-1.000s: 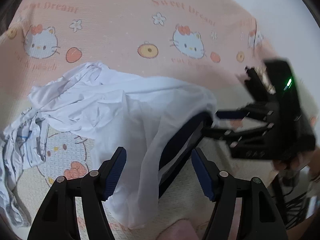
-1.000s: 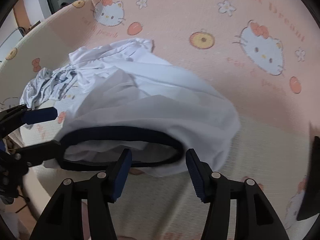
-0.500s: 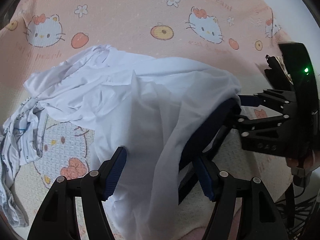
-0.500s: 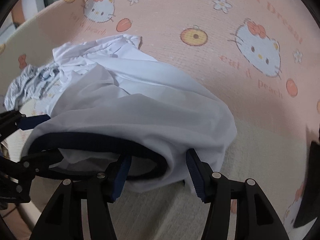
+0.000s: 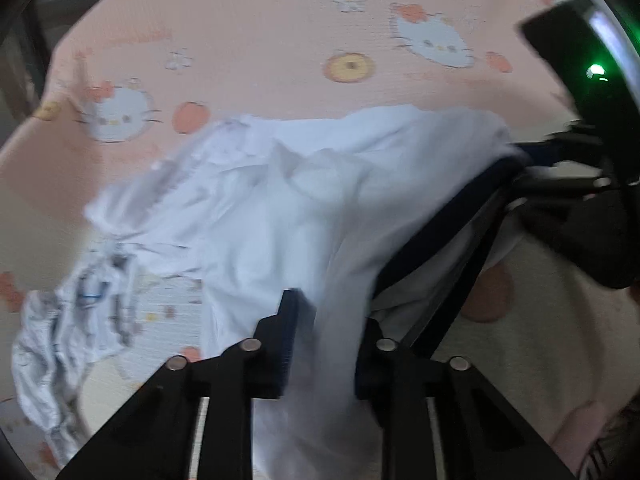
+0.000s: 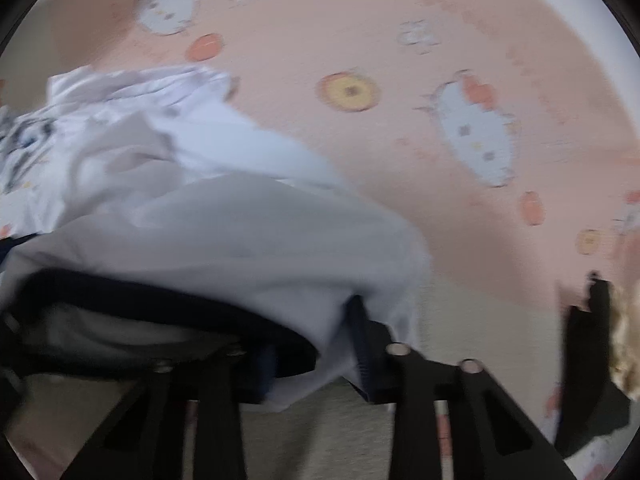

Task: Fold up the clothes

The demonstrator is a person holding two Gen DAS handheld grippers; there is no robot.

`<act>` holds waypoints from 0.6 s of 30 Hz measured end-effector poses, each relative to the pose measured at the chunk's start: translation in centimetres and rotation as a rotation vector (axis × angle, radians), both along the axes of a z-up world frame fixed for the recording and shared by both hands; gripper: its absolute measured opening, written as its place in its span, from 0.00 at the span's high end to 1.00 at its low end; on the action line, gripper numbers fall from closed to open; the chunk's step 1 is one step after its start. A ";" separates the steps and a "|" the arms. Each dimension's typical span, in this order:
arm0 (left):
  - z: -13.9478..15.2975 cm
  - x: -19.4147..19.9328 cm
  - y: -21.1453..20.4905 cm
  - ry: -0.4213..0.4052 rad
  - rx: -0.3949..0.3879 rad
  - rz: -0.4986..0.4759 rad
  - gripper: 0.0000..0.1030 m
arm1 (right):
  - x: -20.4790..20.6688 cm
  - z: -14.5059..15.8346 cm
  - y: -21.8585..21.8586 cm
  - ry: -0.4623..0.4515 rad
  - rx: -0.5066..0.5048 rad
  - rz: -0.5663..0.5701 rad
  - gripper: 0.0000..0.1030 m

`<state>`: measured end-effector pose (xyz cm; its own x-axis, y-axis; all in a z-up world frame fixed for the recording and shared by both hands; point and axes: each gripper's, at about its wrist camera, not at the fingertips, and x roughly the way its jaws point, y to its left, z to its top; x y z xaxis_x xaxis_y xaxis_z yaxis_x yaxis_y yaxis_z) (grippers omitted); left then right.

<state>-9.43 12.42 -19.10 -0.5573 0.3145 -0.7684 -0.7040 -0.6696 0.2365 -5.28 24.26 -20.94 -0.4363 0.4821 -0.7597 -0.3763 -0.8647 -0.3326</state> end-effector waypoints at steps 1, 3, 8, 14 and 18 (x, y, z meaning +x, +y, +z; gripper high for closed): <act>0.5 -0.3 -0.4 0.019 0.007 0.026 0.82 | 0.2 0.3 0.2 0.001 0.027 -0.028 0.80; 1.6 -0.8 -1.0 0.069 0.007 0.065 0.82 | 0.8 1.1 0.6 0.002 0.070 -0.080 0.80; 3.1 0.0 -1.0 0.173 -0.032 0.032 0.81 | 2.5 3.0 0.5 -0.001 0.136 -0.108 0.80; 3.4 2.3 -2.0 0.210 -0.044 -0.043 0.81 | 4.7 3.3 0.3 -0.037 0.065 -0.118 0.80; 3.0 3.2 -2.8 0.163 -0.033 -0.064 0.81 | 6.1 2.5 0.2 -0.070 -0.005 -0.126 0.80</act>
